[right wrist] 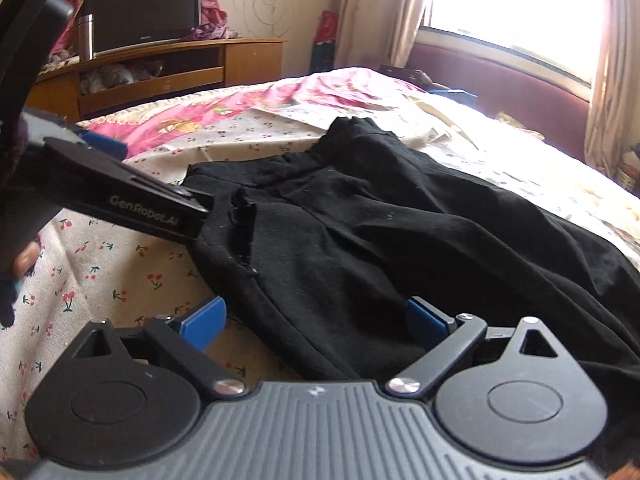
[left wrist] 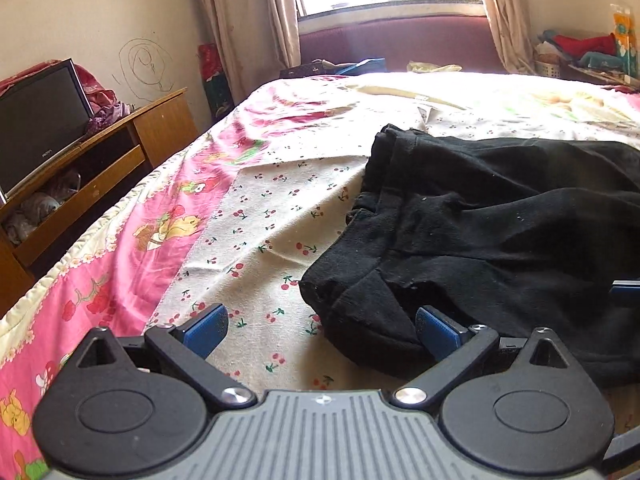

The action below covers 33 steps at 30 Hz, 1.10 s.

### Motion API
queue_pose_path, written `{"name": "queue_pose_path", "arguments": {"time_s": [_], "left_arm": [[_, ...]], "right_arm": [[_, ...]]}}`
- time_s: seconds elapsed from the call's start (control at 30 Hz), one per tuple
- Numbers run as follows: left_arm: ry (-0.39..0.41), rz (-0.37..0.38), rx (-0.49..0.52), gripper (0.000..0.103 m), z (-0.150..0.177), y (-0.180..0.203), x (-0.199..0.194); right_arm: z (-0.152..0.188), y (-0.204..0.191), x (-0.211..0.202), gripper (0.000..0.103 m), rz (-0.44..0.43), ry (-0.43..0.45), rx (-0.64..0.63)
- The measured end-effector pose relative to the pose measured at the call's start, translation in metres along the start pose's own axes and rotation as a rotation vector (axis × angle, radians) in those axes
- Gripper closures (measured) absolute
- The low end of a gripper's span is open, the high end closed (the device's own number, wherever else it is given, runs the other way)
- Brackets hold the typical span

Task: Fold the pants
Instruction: 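Grasp the waistband of the black pants with both grippers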

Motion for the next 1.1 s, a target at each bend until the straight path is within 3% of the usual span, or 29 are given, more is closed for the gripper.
{"name": "queue_pose_path", "arguments": {"time_s": [0.1, 0.2, 0.33, 0.43, 0.6, 0.67, 0.7, 0.73, 0.77, 0.8, 0.9, 1.1], "left_arm": [[-0.027, 0.066, 0.017, 0.0, -0.01, -0.009, 0.027], [-0.043, 0.13, 0.073, 0.015, -0.016, -0.01, 0.039], [-0.07, 0.231, 0.141, 0.031, -0.019, -0.011, 0.045], [-0.076, 0.263, 0.169, 0.04, -0.025, -0.013, 0.046], [-0.113, 0.245, 0.201, 0.036, -0.034, -0.011, 0.065], [-0.112, 0.233, 0.21, 0.039, -0.033, -0.007, 0.064], [-0.112, 0.229, 0.214, 0.044, -0.031, -0.007, 0.061], [-0.115, 0.236, 0.2, 0.048, -0.03, -0.01, 0.058], [-0.113, 0.255, 0.184, 0.05, -0.029, -0.014, 0.054], [-0.109, 0.277, 0.161, 0.053, -0.027, -0.021, 0.049], [-0.102, 0.328, 0.109, 0.06, -0.021, -0.038, 0.03], [-0.084, 0.331, 0.101, 0.061, 0.014, -0.059, -0.03]], "right_arm": [[-0.009, -0.015, 0.028, 0.016, -0.023, -0.029, -0.052], [-0.016, -0.019, 0.039, 0.024, -0.019, -0.017, -0.041], [-0.024, -0.016, 0.043, 0.063, -0.042, -0.025, -0.024], [-0.026, -0.017, 0.042, 0.076, -0.055, -0.033, -0.019], [-0.034, -0.032, 0.052, 0.072, 0.006, -0.043, -0.065], [-0.038, -0.033, 0.059, 0.07, 0.02, -0.055, -0.062], [-0.039, -0.033, 0.061, 0.071, 0.021, -0.063, -0.054], [-0.039, -0.032, 0.062, 0.077, 0.016, -0.072, -0.041], [-0.041, -0.031, 0.061, 0.089, 0.009, -0.075, -0.029], [-0.042, -0.032, 0.057, 0.093, 0.006, -0.074, -0.029], [-0.045, -0.037, 0.037, 0.094, -0.027, -0.068, -0.018], [-0.035, -0.057, -0.012, 0.094, -0.136, -0.058, -0.022]]}}
Point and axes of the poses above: each gripper's, at about its wrist camera, not at the fingertips, and x roughly the way its jaws point, y to its right, z to its underside, the point moved 2 cm from there along x, roughly the way its jaws point, and after that the axes turned 12 degrees about -y, right-handed, at the moved point
